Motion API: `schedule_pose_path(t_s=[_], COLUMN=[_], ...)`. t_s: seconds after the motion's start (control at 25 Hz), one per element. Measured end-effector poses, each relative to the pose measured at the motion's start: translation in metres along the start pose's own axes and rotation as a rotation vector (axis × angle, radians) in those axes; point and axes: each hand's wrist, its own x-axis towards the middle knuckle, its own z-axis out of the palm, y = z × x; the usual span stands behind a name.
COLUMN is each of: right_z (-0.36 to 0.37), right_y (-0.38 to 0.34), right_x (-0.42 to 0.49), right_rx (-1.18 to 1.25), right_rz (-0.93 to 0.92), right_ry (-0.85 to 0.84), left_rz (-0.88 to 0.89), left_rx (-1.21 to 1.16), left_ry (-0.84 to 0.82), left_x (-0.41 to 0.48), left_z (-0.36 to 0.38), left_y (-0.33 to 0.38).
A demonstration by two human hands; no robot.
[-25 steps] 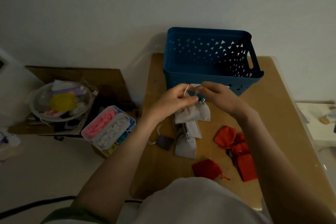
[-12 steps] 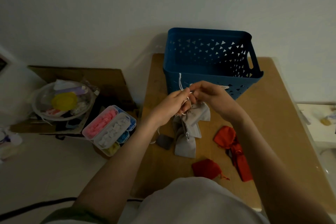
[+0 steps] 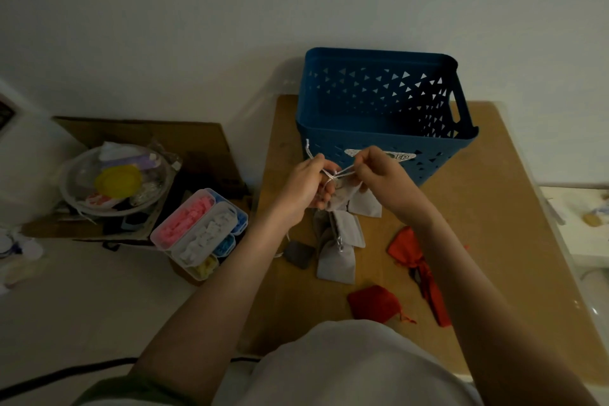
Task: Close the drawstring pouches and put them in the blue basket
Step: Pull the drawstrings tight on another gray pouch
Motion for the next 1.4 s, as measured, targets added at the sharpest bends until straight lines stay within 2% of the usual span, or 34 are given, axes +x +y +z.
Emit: schedule_pose_path(t_s=[0.12,0.28,0.4,0.48,0.6,0.72,0.8,0.88,1.0,1.12,1.2,1.32,1.4], right_z=[0.003,0.007,0.005,0.007,0.011,0.009,0.006,0.005,0.004,0.003,0.004,0.006,0.008], right_y=[0.000,-0.002,-0.004,-0.003,0.004,0.006,0.007,0.008,0.006,0.004,0.003,0.001,0.000], right_x=[0.000,0.000,-0.003,-0.003,0.001,0.003,0.001,-0.001,-0.001,0.002,0.004,0.006,0.008], right_rx=[0.075,0.206,0.314,0.246,0.168,0.228,0.310,0.395,0.467,0.439,0.393,0.336,0.284], right_rz=[0.035,0.025,0.016,0.059,0.073,0.070,0.069,0.086,0.127,0.146,0.157,0.166,0.169], right_ry=[0.042,0.063,-0.081,-0.208,-0.288,-0.280,-0.271,-0.299,-0.331,-0.319,-0.308,-0.303,-0.299], left_rz=[-0.063,-0.008,0.047,0.083,0.123,0.165,0.206,0.232,0.250,0.273,0.320,0.591,0.679], left_rx=[0.072,0.126,-0.058,-0.140,-0.108,-0.050,-0.003,0.042,0.197,0.306,0.421,0.790,1.049], left_ry=[-0.033,-0.117,-0.118,-0.074,-0.003,0.026,-0.002,-0.101,-0.231,-0.274,-0.211,0.024,0.109], left_x=[-0.001,-0.003,-0.003,-0.002,-0.001,0.000,0.001,0.001,0.003,0.006,0.007,0.008,0.005], left_z=[-0.002,-0.003,-0.001,0.000,0.000,-0.004,-0.010,-0.018,-0.029,-0.033,-0.033,-0.028,-0.020], left_y=[-0.002,-0.005,-0.003,0.000,0.000,0.000,0.002,0.006,0.010,0.014,0.015,0.014,0.014])
